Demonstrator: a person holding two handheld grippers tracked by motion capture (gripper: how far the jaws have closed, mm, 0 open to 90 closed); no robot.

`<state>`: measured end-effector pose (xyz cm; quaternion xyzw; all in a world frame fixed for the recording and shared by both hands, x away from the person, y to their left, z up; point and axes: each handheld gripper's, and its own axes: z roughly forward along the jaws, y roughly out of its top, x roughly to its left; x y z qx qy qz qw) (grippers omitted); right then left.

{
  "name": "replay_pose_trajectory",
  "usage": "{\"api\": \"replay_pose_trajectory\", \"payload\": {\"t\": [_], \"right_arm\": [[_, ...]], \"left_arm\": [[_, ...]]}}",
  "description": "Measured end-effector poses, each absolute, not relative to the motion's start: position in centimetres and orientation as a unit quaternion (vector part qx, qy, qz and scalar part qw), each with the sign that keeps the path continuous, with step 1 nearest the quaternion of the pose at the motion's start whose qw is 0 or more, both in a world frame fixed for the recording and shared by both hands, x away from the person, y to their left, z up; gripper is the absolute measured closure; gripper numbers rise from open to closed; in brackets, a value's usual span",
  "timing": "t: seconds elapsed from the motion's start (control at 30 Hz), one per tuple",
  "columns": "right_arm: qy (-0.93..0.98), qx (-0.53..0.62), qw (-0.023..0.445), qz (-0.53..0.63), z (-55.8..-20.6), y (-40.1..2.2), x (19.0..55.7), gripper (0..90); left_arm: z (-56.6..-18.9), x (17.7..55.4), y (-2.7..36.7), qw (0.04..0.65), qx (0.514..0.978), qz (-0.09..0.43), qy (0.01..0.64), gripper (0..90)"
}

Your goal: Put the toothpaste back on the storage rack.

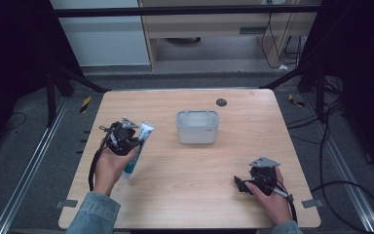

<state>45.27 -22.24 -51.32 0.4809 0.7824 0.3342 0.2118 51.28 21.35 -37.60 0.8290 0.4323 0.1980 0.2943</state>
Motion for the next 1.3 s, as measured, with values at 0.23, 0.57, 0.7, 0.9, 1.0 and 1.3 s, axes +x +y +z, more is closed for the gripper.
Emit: {"api": "replay_pose_trajectory", "payload": {"t": [0.23, 0.57, 0.7, 0.9, 1.0, 1.3], "right_arm": [[0.781, 0.484, 0.208, 0.336, -51.3, -22.2, 45.2, 1.7], [0.781, 0.484, 0.207, 0.335, -51.3, -22.2, 45.2, 1.6], [0.783, 0.481, 0.211, 0.334, -51.3, -22.2, 45.3, 1.5], [0.784, 0.479, 0.209, 0.335, -51.3, -22.3, 45.3, 1.0], [0.784, 0.479, 0.209, 0.335, -51.3, -22.2, 45.3, 0.9], [0.783, 0.482, 0.206, 0.335, -51.3, -22.2, 45.3, 0.9]], "left_arm": [[-36.4, 51.3, 22.1, 0.306, 0.818, 0.210, 0.439, 80.2], [-34.9, 51.5, 21.8, 0.312, 0.818, 0.214, 0.433, 80.2], [-34.4, 51.5, 21.5, 0.316, 0.819, 0.215, 0.428, 80.2], [-33.8, 51.7, 20.7, 0.321, 0.820, 0.217, 0.421, 80.3], [-33.6, 51.7, 20.5, 0.324, 0.819, 0.217, 0.421, 80.4], [-33.0, 51.7, 20.2, 0.335, 0.816, 0.219, 0.417, 80.9]]}}
